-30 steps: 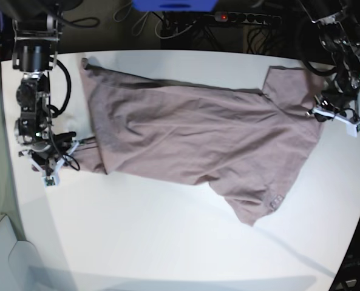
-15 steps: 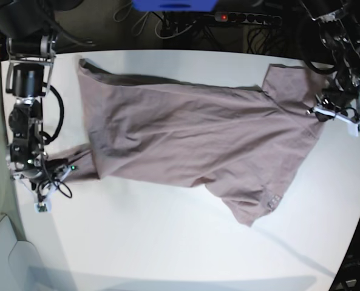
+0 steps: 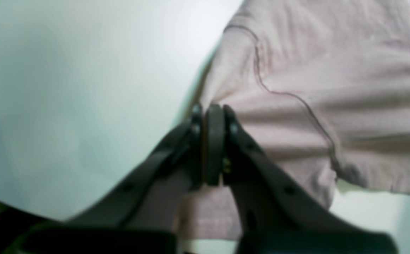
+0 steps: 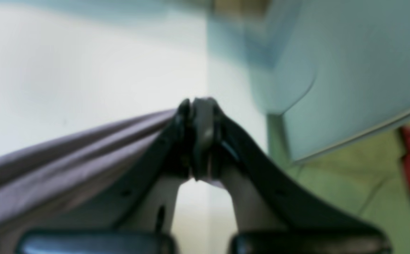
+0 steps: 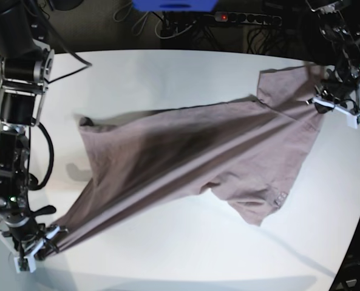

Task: Layout the t-shirt on the table in an organized manner, then fold the t-shirt properly
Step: 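Pull the shirt taut between both grippers and lay it flat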

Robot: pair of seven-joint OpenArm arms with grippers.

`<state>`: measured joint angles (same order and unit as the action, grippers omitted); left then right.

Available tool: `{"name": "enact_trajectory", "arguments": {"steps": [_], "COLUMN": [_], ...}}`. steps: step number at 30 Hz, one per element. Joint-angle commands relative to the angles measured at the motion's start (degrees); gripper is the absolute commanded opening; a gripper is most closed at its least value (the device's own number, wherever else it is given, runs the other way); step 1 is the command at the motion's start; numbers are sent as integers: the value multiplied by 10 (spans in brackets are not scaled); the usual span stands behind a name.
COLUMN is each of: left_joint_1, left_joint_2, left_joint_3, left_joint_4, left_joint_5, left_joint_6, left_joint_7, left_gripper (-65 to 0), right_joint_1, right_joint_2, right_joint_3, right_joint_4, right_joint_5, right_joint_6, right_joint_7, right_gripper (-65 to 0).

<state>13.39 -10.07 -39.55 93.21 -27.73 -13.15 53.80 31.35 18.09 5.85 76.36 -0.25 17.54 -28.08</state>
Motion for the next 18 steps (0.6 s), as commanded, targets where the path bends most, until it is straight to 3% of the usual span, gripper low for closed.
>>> {"name": "enact_trajectory", "arguments": {"steps": [1, 6, 10, 18], "left_joint_1": [0, 1, 1, 1], "left_joint_2": [-7, -6, -6, -11], "left_joint_3": [-4, -4, -4, -4], "left_joint_4": [16, 21, 20, 17], "left_joint_5": [-1, -1, -1, -1], "left_joint_6": [2, 2, 2, 2], "left_joint_7": [-10, -8, -8, -11], "left_gripper": [-649, -649, -649, -649], "right_joint_1": [9, -76, -149, -287], "right_joint_2": [9, 9, 6, -1], "right_joint_3": [4, 15, 51, 180], "right_joint_4": [40, 134, 145, 178], "right_joint_5": [0, 0, 0, 1], "right_joint_6": [-4, -4, -4, -4], "right_joint_7": [18, 4, 7, 7], "right_gripper": [-650, -650, -650, -650]}}
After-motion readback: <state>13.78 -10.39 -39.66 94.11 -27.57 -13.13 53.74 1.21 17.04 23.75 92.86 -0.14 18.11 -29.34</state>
